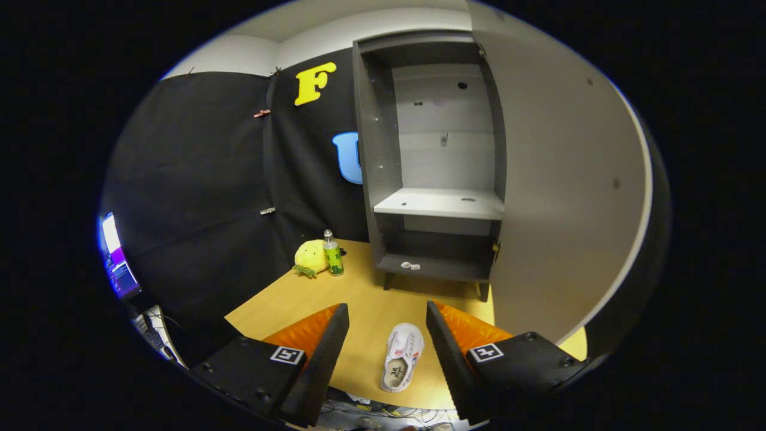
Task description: Open the shoe cabinet door, grab the shoes and put them into the shoe cabinet, then close the shoe cabinet door.
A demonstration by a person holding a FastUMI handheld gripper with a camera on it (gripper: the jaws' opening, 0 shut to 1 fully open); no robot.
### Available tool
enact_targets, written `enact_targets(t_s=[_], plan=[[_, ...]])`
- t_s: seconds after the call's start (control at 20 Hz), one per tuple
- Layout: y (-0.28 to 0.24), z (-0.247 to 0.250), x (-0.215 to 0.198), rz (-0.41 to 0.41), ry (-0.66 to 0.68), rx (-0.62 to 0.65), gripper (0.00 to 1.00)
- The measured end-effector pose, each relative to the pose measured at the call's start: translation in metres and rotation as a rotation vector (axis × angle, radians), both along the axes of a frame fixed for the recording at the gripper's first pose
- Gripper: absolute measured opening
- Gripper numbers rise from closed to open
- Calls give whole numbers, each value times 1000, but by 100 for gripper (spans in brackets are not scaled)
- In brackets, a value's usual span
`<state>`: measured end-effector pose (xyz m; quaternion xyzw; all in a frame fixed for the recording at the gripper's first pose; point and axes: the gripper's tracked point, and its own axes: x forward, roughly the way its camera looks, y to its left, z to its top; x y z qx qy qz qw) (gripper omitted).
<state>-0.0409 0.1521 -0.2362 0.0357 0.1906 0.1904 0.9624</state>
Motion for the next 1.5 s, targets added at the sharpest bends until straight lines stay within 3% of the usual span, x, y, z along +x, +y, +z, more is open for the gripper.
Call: enact_targets(t_s=[0.35, 0.55, 0.65, 0.85, 0.95, 1.0, 1.15, 1.4, 1.5], plan=[[22, -169, 3, -83, 326, -19, 88], [29, -227, 3, -105, 390, -47, 88], [32, -245, 11, -117, 390, -62, 83], [39, -281, 34, -158, 381, -78, 63], [44, -293, 47, -175, 367, -83, 61], [46, -295, 53, -178, 345, -90, 55], [39, -293, 70, -221, 262, -156, 53], [49, -296, 90, -174, 235, -155, 7], [45, -291, 94, -168, 265, -129, 5]])
